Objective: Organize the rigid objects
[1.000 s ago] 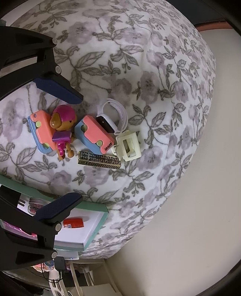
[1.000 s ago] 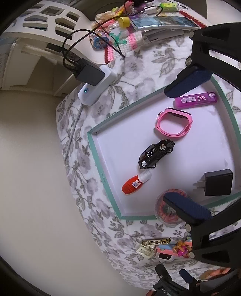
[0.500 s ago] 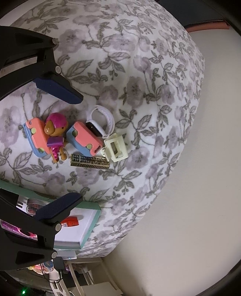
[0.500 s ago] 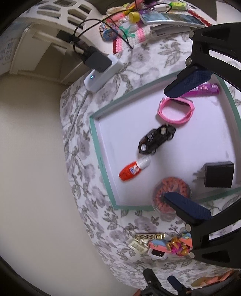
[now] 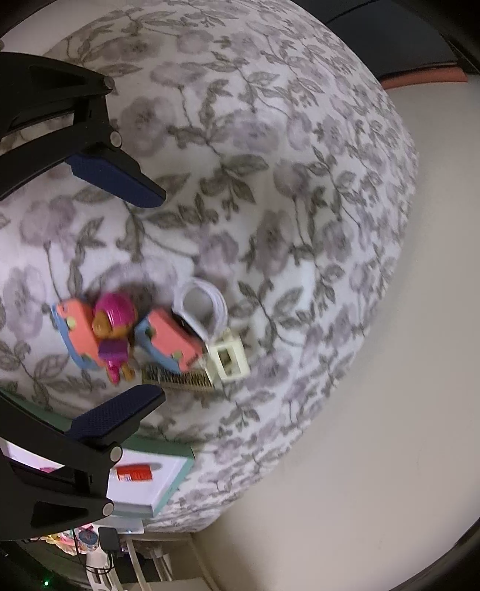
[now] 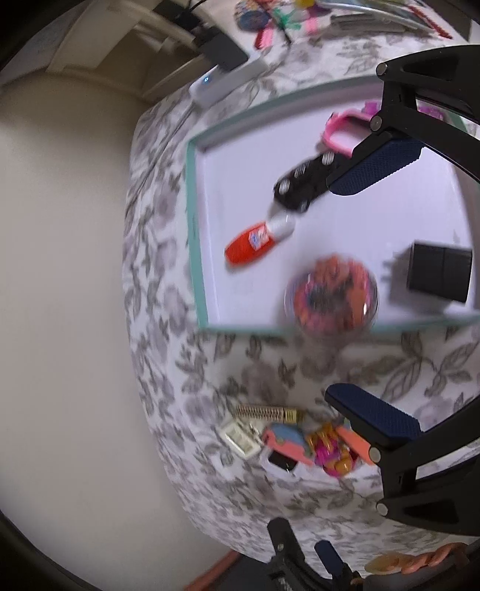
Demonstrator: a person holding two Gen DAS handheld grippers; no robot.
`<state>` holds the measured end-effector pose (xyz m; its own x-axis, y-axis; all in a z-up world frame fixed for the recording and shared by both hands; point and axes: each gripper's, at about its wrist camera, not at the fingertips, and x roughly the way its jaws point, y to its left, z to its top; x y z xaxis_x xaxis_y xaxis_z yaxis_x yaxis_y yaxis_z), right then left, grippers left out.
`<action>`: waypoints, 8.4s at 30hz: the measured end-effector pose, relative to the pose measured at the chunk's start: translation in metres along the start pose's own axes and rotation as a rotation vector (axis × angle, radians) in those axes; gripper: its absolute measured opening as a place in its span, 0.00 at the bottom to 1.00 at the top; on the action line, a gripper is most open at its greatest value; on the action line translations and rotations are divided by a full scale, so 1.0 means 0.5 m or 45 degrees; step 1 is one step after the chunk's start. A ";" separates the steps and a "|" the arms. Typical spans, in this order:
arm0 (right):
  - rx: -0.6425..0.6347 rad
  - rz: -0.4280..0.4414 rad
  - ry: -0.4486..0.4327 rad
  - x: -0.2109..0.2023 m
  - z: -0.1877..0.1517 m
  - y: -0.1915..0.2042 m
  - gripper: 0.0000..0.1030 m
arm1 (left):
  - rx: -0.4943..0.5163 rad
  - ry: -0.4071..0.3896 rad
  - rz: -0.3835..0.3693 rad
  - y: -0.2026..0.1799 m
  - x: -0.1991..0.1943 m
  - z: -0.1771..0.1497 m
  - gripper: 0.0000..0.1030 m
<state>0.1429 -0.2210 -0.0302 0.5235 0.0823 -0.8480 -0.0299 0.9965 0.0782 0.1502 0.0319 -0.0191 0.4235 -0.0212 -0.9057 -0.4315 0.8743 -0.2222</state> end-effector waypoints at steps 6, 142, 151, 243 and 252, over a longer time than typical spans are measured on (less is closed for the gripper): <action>-0.074 0.080 0.019 0.011 -0.010 0.067 1.00 | -0.048 0.054 0.057 0.050 0.021 0.000 0.94; 0.049 0.194 0.200 0.099 -0.053 0.106 0.49 | -0.245 0.316 -0.439 0.013 0.098 -0.035 0.39; 0.083 0.201 0.008 -0.012 -0.005 0.078 0.49 | -0.248 0.215 -0.575 0.001 0.019 -0.007 0.39; 0.397 -0.202 -0.014 -0.122 -0.001 -0.264 0.51 | 0.528 0.212 -0.418 -0.374 -0.011 -0.206 0.40; 0.401 -0.199 0.057 -0.088 -0.010 -0.263 0.56 | 0.451 0.115 -0.320 -0.339 -0.011 -0.171 0.64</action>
<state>0.1195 -0.3556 -0.0058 0.4627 -0.0633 -0.8843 0.3154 0.9439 0.0975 0.1527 -0.1577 -0.0073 0.4026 -0.2828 -0.8706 -0.0178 0.9485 -0.3163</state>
